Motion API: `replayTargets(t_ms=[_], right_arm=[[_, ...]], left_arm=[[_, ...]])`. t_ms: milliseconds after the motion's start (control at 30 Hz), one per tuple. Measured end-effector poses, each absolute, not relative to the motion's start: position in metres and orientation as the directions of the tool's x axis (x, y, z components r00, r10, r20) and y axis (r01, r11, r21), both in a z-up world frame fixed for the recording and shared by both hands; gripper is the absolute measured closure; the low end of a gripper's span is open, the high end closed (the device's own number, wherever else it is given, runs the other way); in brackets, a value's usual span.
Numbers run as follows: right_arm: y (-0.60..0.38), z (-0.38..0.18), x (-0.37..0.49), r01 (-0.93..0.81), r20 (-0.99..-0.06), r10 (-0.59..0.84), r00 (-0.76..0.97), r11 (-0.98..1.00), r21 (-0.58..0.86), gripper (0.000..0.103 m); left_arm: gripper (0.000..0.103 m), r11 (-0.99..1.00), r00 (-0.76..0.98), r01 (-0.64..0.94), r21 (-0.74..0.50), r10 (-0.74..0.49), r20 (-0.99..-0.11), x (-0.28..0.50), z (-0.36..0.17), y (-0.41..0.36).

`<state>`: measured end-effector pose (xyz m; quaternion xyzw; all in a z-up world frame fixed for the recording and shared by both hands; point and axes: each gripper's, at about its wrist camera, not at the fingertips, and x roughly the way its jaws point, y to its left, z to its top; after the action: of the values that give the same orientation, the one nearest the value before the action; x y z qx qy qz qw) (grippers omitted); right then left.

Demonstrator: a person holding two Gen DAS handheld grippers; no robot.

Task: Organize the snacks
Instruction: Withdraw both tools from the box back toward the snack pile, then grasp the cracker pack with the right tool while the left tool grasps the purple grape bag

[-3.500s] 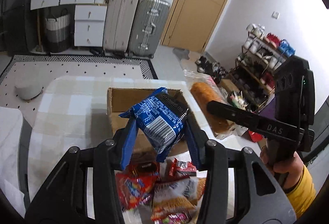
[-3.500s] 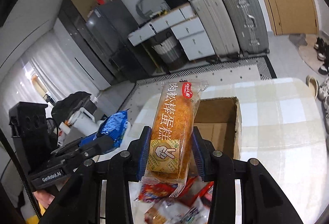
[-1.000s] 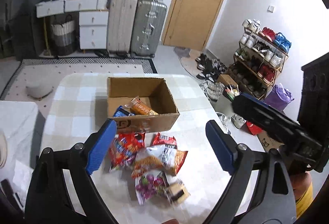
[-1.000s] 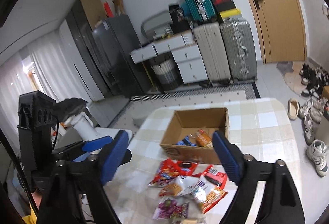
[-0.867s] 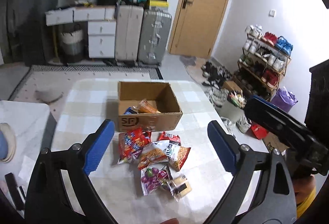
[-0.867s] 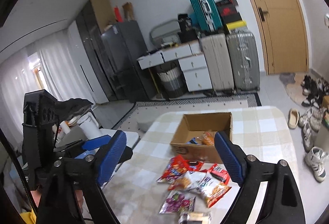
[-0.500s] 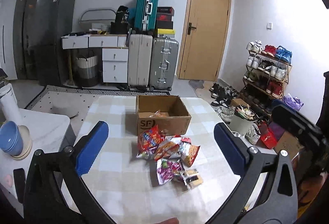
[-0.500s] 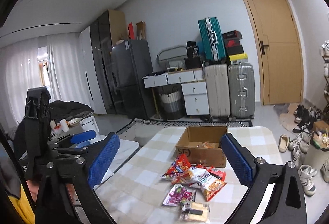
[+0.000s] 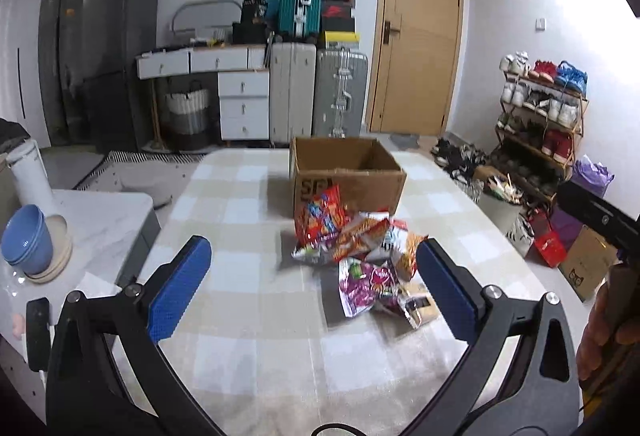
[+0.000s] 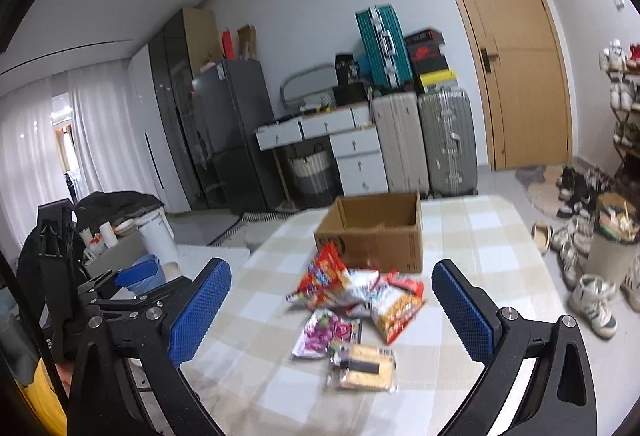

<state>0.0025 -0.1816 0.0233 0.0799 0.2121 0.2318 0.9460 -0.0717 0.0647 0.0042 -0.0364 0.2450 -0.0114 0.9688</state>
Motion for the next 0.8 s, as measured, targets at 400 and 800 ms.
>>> replayTargets(t_ms=[400, 800], right_arm=[[-0.181, -0.021, 0.037, -0.391, -0.448, 0.489, 0.748, 0.871, 0.298, 0.001], [-0.172, -0.09, 0.081, -0.354, -0.591, 0.523, 0.614, 0.852, 0.387, 0.001]], left_arm=[[0.001, 0.998, 0.821, 0.013, -0.064, -0.048, -0.569, -0.001, -0.036, 0.044], [0.001, 0.999, 0.762, 0.02, -0.027, -0.032, -0.646, 0.044, -0.075, 0.025]])
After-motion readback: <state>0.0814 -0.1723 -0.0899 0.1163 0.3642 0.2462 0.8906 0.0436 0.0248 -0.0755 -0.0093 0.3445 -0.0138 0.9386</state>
